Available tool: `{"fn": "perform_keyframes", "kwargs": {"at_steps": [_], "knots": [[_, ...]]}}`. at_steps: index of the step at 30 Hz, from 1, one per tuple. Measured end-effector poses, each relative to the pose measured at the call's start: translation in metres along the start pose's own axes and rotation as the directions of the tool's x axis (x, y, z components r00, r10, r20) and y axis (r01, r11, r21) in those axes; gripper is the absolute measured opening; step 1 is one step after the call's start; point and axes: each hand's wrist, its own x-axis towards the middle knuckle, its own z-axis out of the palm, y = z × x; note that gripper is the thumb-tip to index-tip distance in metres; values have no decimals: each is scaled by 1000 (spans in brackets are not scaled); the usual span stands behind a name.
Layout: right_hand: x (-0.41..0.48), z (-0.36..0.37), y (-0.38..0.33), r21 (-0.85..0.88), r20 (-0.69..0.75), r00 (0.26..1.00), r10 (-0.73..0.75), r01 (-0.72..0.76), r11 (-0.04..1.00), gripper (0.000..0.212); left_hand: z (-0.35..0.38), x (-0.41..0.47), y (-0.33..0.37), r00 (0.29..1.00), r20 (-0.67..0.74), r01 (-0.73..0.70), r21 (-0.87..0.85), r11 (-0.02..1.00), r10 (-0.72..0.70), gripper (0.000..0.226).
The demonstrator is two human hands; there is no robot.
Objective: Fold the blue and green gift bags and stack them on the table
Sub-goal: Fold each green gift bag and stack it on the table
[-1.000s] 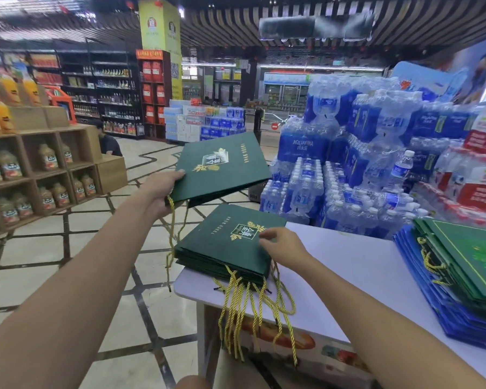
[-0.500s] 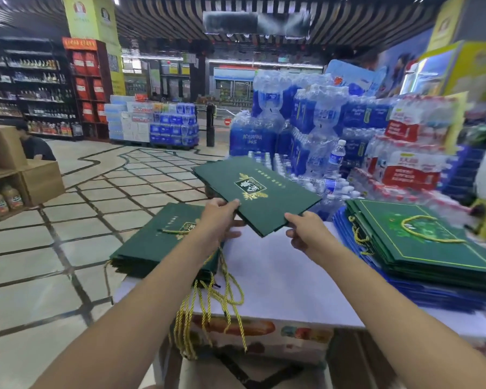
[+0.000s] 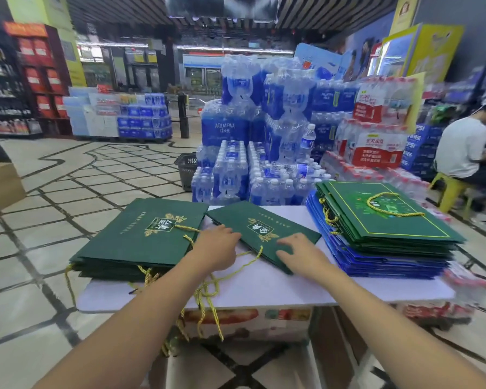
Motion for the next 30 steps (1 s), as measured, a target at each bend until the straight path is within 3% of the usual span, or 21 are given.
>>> {"fn": "perform_keyframes", "kwargs": {"at_steps": [4, 9, 12, 15, 18, 27, 30], "knots": [[-4, 5, -4, -284, 20, 998, -58, 62, 957, 39, 17, 2, 12, 998, 28, -49, 50, 998, 47, 49], [5, 0, -5, -412, 22, 1000, -6, 14, 911, 45, 18, -4, 17, 995, -50, -92, -28, 995, 90, 59], [10, 3, -2, -498, 74, 997, -19, 54, 866, 49, 6, -6, 1, 992, -123, -1, 34, 999, 5, 61], [16, 3, 2, -497, 103, 994, -26, 75, 864, 49, -8, -6, -26, 979, 1, 205, 92, 974, -206, 63], [24, 3, 6, -489, 115, 993, -30, 83, 869, 49, -15, -12, -44, 907, 190, 368, 80, 926, -377, 69], [38, 2, 10, -445, 99, 989, -109, 142, 884, 55, -11, -11, -51, 877, 227, 422, 62, 905, -424, 59], [41, -1, 14, -466, 81, 990, -117, 141, 874, 57, -12, -9, -51, 928, 164, 328, 71, 942, -335, 51]]}}
